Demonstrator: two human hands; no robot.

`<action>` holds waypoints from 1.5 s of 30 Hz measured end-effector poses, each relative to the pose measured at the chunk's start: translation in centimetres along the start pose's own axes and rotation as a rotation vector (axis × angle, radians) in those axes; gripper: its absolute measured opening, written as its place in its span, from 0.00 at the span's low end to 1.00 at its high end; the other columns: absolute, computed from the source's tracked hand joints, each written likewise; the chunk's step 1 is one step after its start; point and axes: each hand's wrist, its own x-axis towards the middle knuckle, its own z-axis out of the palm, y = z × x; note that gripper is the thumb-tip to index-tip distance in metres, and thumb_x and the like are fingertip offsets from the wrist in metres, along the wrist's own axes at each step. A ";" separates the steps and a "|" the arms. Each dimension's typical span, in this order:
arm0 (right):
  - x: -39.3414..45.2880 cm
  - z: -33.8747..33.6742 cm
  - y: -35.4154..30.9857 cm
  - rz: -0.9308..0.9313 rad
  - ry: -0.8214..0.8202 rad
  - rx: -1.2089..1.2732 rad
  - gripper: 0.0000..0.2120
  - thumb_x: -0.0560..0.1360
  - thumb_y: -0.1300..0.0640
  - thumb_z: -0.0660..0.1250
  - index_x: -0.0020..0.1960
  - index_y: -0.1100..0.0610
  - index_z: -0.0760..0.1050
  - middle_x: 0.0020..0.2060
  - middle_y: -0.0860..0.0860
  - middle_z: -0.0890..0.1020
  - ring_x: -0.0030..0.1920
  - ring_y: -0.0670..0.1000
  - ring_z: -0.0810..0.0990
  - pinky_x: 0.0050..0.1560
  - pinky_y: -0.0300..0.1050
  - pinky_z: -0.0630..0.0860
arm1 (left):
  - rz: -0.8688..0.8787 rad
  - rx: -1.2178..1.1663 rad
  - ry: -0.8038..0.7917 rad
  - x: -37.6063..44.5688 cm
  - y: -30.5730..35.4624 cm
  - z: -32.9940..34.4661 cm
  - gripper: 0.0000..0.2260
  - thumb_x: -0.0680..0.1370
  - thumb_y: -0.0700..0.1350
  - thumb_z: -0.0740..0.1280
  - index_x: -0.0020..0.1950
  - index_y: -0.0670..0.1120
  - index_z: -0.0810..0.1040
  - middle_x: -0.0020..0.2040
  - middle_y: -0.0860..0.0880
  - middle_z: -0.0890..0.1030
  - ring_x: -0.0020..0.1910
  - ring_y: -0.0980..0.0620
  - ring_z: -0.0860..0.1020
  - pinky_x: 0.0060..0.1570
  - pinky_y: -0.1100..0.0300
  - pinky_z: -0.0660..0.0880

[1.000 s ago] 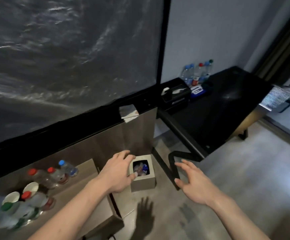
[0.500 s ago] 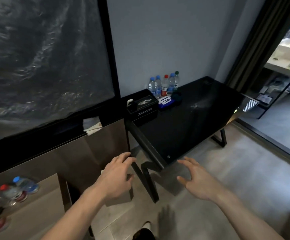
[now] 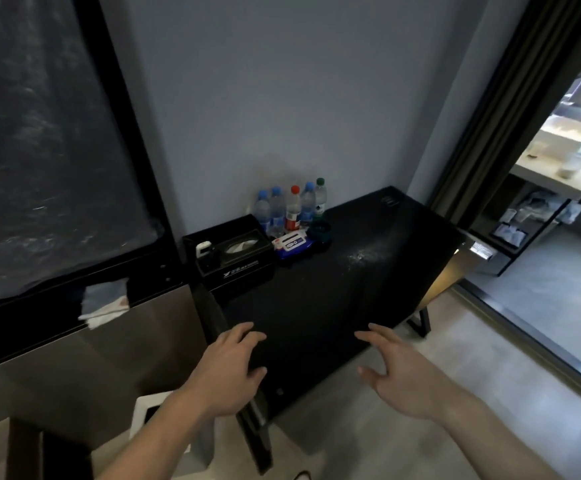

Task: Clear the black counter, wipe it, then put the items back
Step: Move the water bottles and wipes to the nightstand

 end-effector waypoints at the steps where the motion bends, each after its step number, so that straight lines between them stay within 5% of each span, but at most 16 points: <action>1: 0.9 -1.4 1.0 0.006 0.000 -0.008 0.32 0.82 0.43 0.66 0.82 0.43 0.58 0.83 0.45 0.54 0.82 0.51 0.57 0.80 0.45 0.57 | 0.004 -0.010 -0.009 1.8 1.0 -0.3 0.29 0.81 0.58 0.67 0.80 0.61 0.60 0.82 0.57 0.53 0.81 0.52 0.55 0.79 0.52 0.59; 14: 11.5 -12.8 14.6 0.055 0.015 0.047 0.32 0.81 0.42 0.67 0.82 0.42 0.59 0.83 0.43 0.53 0.80 0.50 0.61 0.78 0.46 0.63 | 0.067 0.005 -0.071 20.9 15.4 -2.1 0.29 0.80 0.59 0.67 0.79 0.62 0.61 0.82 0.58 0.53 0.80 0.53 0.56 0.78 0.51 0.59; 26: 26.3 -23.0 23.6 -0.199 -0.178 -0.059 0.33 0.81 0.42 0.67 0.82 0.42 0.59 0.83 0.44 0.53 0.81 0.50 0.60 0.79 0.47 0.62 | -0.268 -0.091 0.102 28.5 22.9 0.5 0.29 0.81 0.58 0.67 0.79 0.62 0.60 0.82 0.59 0.53 0.80 0.55 0.57 0.78 0.53 0.60; 35: 37.2 -26.6 22.7 -0.369 -0.228 -0.095 0.32 0.80 0.43 0.68 0.80 0.43 0.61 0.82 0.45 0.56 0.79 0.50 0.63 0.79 0.47 0.62 | -0.459 -0.098 0.221 31.0 21.5 -0.5 0.29 0.80 0.58 0.67 0.79 0.60 0.61 0.82 0.58 0.54 0.80 0.54 0.58 0.78 0.53 0.61; 45: 45.9 -29.3 20.6 -0.399 -0.176 -0.103 0.32 0.81 0.45 0.69 0.81 0.45 0.61 0.81 0.47 0.58 0.78 0.47 0.63 0.78 0.42 0.60 | -0.398 -0.112 0.228 42.4 19.3 -3.7 0.31 0.80 0.56 0.68 0.81 0.56 0.61 0.82 0.55 0.55 0.80 0.51 0.60 0.77 0.54 0.63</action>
